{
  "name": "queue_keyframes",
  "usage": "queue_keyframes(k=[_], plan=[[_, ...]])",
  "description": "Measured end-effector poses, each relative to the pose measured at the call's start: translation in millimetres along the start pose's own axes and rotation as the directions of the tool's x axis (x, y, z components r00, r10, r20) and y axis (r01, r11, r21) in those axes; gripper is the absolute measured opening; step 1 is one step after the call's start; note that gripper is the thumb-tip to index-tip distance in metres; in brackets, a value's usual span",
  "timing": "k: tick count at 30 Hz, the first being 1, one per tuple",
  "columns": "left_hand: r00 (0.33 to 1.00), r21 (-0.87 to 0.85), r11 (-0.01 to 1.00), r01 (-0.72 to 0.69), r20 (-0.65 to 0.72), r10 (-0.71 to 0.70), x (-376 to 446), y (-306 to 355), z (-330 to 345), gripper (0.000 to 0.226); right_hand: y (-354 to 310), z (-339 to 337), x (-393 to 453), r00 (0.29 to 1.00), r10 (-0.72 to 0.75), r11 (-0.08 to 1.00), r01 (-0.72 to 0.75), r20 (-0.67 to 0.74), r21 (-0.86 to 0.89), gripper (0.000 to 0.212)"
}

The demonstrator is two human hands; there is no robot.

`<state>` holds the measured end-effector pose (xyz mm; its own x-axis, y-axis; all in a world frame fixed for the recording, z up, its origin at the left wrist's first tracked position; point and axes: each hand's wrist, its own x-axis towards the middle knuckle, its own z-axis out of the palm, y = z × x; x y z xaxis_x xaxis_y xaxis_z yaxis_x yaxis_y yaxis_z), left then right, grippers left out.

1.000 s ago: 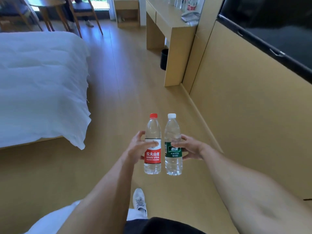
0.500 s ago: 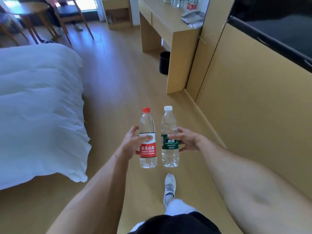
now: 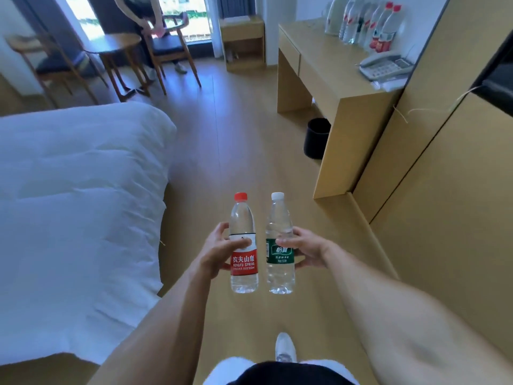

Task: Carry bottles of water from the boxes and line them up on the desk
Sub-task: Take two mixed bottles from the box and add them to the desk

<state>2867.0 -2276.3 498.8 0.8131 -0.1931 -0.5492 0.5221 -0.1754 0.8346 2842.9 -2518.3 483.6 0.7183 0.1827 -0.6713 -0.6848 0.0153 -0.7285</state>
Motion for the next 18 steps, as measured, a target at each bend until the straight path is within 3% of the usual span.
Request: queue_keyframes(k=[9, 18], plan=[[0.999, -0.018, 1.0, 0.004, -0.045, -0.005, 124.0, 85.2, -30.5, 0.072, -119.6, -28.0, 106.0, 0.999, -0.01, 0.999, 0.011, 0.038, -0.032, 0.052], [0.998, -0.015, 1.0, 0.022, 0.053, -0.021, 308.6, 169.1, -78.9, 0.068, -237.5, -58.2, 244.6, 0.999, 0.02, 1.0, -0.021, -0.051, -0.021, 0.054]])
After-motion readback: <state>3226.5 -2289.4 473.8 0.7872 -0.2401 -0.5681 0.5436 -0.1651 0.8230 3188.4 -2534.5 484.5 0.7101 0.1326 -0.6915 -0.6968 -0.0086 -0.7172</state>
